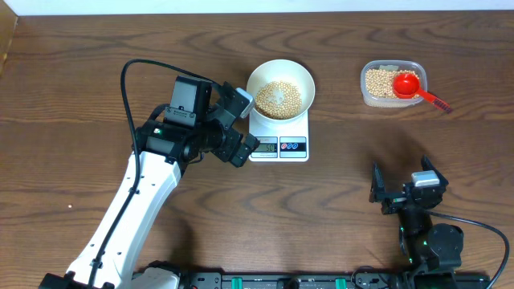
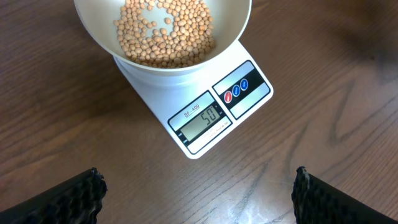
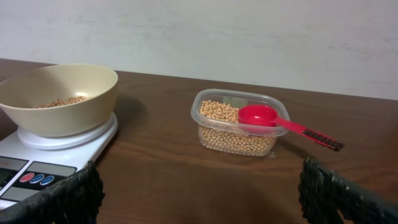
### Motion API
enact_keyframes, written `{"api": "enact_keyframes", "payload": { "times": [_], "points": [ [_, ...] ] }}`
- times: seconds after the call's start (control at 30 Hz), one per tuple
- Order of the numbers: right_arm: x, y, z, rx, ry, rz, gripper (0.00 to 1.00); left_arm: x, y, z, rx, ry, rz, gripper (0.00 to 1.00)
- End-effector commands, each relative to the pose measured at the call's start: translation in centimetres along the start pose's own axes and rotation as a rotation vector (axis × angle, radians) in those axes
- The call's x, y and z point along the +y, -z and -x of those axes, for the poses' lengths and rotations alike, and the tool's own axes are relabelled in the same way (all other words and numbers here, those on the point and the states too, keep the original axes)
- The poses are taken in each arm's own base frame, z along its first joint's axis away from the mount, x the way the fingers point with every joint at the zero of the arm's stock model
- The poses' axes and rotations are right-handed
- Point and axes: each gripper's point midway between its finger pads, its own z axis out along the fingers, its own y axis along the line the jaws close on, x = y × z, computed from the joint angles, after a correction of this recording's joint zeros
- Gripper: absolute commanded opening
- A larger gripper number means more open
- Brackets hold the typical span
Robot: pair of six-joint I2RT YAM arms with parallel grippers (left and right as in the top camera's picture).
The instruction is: Scoop item into bowl and weigh 50g on scale
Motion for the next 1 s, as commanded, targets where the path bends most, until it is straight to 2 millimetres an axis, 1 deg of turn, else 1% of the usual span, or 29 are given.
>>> {"api": "enact_keyframes", "payload": {
  "times": [0.0,0.13,0.23,0.47,0.63,0.73,0.97],
  "points": [
    [-0.2,0.0,-0.1,0.0,-0.013,-0.01,0.99,0.0,0.1,-0.1,0.003,0.006,0.004,0.98],
    [-0.2,0.0,-0.1,0.0,-0.013,-0.01,0.99,0.0,0.2,-0.6,0.025,0.014,0.007,0.98],
    [-0.2,0.0,-0.1,0.0,-0.013,-0.01,0.99,0.5,0.4,-1.3,0.054,0.02,0.042,0.98],
    [-0.2,0.0,-0.1,0.0,-0.013,-0.01,0.99,1.4,1.7,-2.6,0.076,0.016,0.134,0.98],
    [-0.2,0.0,-0.1,0.0,-0.013,-0.01,0.99,1.3,2.4,-4.4,0.072,0.016,0.168,0.98],
    [-0.2,0.0,-0.1,0.0,-0.013,-0.01,0.99,1.7,3.1,-5.3,0.04,0.019,0.212,0.98],
    [-0.2,0.0,-0.1,0.0,-0.013,-0.01,0.99,3.0,5.1,-7.7,-0.106,0.053,0.317,0.98]
  ]
}}
